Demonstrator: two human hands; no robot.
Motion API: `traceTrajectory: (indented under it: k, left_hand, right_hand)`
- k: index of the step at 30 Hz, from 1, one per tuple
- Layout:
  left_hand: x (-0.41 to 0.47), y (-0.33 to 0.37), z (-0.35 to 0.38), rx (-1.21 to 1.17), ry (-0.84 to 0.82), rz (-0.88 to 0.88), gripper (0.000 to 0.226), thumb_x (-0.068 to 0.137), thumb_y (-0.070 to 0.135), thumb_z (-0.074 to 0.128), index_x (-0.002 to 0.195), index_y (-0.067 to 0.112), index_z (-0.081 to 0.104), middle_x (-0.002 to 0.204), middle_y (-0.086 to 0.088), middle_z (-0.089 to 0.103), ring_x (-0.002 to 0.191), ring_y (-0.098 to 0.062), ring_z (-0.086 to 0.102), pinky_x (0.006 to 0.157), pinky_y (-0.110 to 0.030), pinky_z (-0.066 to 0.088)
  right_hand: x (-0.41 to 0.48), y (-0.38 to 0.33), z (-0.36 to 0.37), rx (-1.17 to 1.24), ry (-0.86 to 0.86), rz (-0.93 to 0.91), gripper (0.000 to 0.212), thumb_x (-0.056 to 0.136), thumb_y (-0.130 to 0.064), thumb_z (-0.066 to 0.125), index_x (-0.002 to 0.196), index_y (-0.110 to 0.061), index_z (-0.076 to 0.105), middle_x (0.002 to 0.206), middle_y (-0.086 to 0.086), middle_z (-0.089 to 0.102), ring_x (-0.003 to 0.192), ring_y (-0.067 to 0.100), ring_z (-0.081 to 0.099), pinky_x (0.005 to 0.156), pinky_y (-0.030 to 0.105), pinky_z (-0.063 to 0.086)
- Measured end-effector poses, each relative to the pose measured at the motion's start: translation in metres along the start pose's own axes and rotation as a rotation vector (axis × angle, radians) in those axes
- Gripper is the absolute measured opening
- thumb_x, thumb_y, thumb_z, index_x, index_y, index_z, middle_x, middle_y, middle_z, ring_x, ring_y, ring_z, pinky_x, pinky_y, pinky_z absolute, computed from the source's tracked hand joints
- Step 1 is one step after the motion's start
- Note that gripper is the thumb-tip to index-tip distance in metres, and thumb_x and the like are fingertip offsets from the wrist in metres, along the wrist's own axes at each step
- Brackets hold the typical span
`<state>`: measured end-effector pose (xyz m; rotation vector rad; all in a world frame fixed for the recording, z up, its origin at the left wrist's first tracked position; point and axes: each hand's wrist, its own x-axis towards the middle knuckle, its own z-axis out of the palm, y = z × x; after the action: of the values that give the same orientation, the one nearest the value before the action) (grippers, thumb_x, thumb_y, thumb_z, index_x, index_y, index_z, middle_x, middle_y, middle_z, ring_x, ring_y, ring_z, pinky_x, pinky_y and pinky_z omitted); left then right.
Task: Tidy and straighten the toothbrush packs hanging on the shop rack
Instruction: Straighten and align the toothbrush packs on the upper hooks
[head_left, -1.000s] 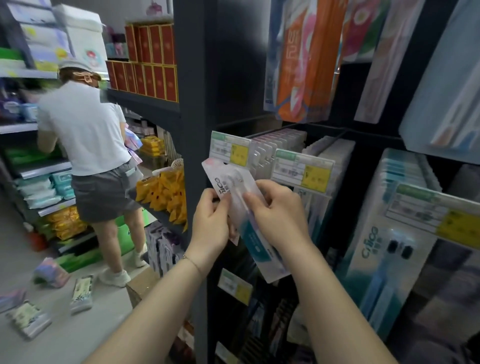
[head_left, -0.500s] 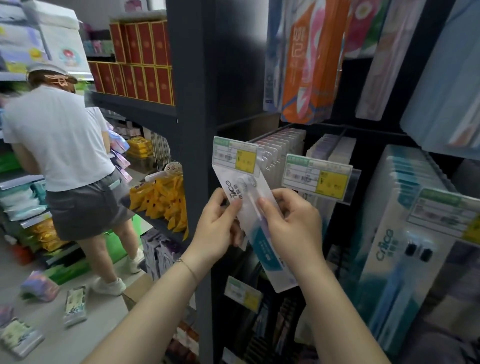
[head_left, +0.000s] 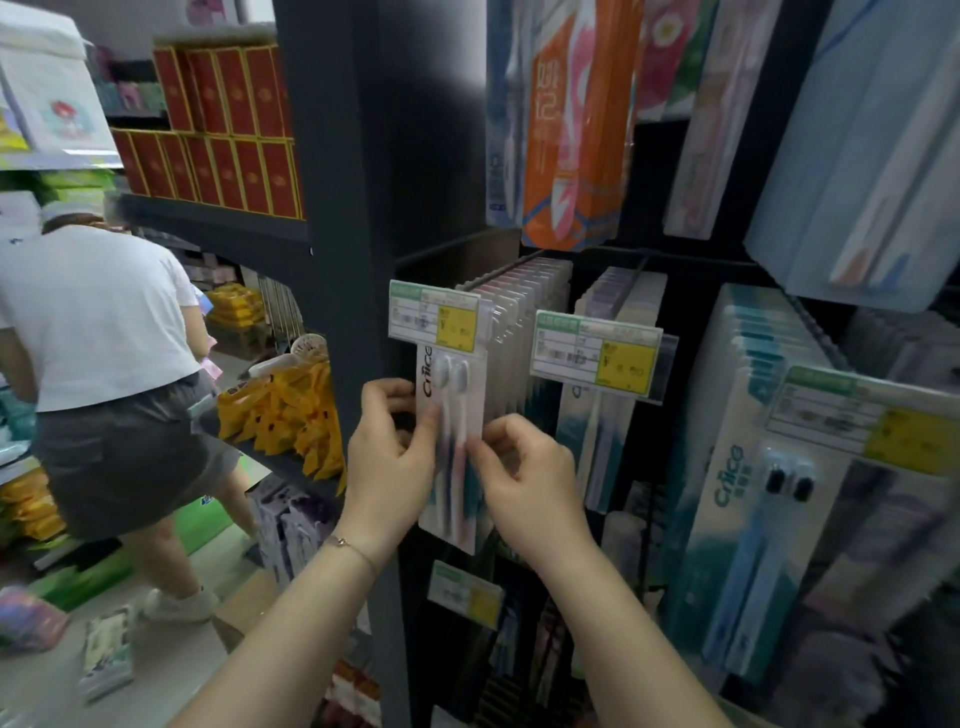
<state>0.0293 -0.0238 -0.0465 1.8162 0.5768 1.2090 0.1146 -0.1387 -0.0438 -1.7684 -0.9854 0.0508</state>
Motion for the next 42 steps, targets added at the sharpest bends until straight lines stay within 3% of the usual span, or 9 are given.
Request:
traceTrajectory:
  k: [4, 8, 13, 18, 23, 29, 34, 42]
  left_hand:
    - [-0.009, -0.002, -0.001, 0.085, 0.111, 0.084, 0.03, 0.092, 0.02, 0.065, 0.116, 0.025, 0.047, 0.114, 0.005, 0.054, 0.069, -0.019, 0.065, 0.064, -0.047, 0.057]
    - [-0.014, 0.001, -0.004, 0.125, 0.195, 0.27, 0.024, 0.091, 0.018, 0.06, 0.109, 0.026, 0.046, 0.106, 0.003, 0.05, 0.06, -0.019, 0.06, 0.053, -0.042, 0.053]
    - [-0.02, 0.023, 0.0, 0.225, 0.02, 0.533, 0.01, 0.091, 0.017, 0.053, 0.101, 0.014, 0.056, 0.083, 0.003, 0.055, 0.061, -0.014, 0.054, 0.051, -0.035, 0.048]
    - [-0.023, 0.039, 0.019, 0.342, -0.148, 0.65, 0.01, 0.093, 0.021, 0.052, 0.096, 0.014, 0.058, 0.078, 0.006, 0.056, 0.058, -0.012, 0.053, 0.048, -0.036, 0.048]
    - [-0.026, 0.049, 0.042, 0.449, -0.321, 0.696, 0.02, 0.091, 0.031, 0.044, 0.096, 0.018, 0.058, 0.083, 0.005, 0.058, 0.067, -0.015, 0.06, 0.051, -0.035, 0.051]
    - [-0.037, 0.062, 0.067, 0.51, -0.511, 0.75, 0.012, 0.091, 0.034, 0.047, 0.093, 0.023, 0.051, 0.084, 0.007, 0.056, 0.073, -0.018, 0.06, 0.055, -0.04, 0.054]
    - [-0.056, 0.076, 0.082, 0.471, -0.541, 0.821, 0.011, 0.09, 0.034, 0.052, 0.086, 0.024, 0.048, 0.076, 0.008, 0.054, 0.063, -0.018, 0.059, 0.046, -0.035, 0.048]
    - [-0.096, 0.11, 0.108, 0.449, -0.569, 0.933, 0.012, 0.09, 0.033, 0.052, 0.083, 0.023, 0.049, 0.068, 0.008, 0.05, 0.054, -0.015, 0.054, 0.039, -0.034, 0.043]
  right_hand:
    - [-0.003, 0.001, -0.003, 0.022, 0.011, -0.007, 0.005, 0.092, -0.034, 0.064, 0.089, -0.031, 0.063, 0.081, -0.015, 0.063, 0.077, -0.002, 0.06, 0.062, 0.013, 0.046]
    - [-0.006, 0.0, -0.011, -0.01, 0.038, -0.02, 0.007, 0.093, -0.035, 0.063, 0.088, -0.03, 0.063, 0.079, -0.014, 0.063, 0.076, 0.0, 0.06, 0.063, 0.015, 0.044]
    - [-0.009, -0.002, -0.029, -0.052, 0.108, -0.035, 0.02, 0.093, -0.038, 0.061, 0.076, -0.03, 0.061, 0.066, -0.01, 0.061, 0.063, 0.005, 0.058, 0.057, 0.025, 0.048]
    - [-0.017, -0.003, -0.053, -0.16, 0.208, -0.048, 0.022, 0.093, -0.042, 0.059, 0.077, -0.027, 0.062, 0.069, -0.009, 0.062, 0.067, 0.008, 0.06, 0.064, 0.04, 0.054]
    - [-0.032, -0.004, -0.086, -0.269, 0.235, -0.057, 0.018, 0.094, -0.04, 0.057, 0.081, -0.028, 0.06, 0.073, -0.009, 0.059, 0.07, 0.01, 0.059, 0.064, 0.041, 0.053]
    - [-0.06, -0.014, -0.128, -0.323, 0.172, -0.061, 0.01, 0.094, -0.031, 0.061, 0.089, -0.023, 0.065, 0.072, -0.009, 0.063, 0.067, 0.008, 0.06, 0.063, 0.037, 0.053]
    - [-0.088, -0.019, -0.149, -0.313, 0.22, -0.054, 0.011, 0.095, -0.029, 0.061, 0.086, -0.024, 0.065, 0.066, -0.013, 0.06, 0.063, 0.009, 0.058, 0.056, 0.026, 0.047]
    - [-0.125, -0.006, -0.195, -0.438, 0.3, 0.009, 0.013, 0.095, -0.032, 0.06, 0.086, -0.025, 0.064, 0.066, -0.01, 0.061, 0.063, 0.01, 0.059, 0.059, 0.039, 0.05]
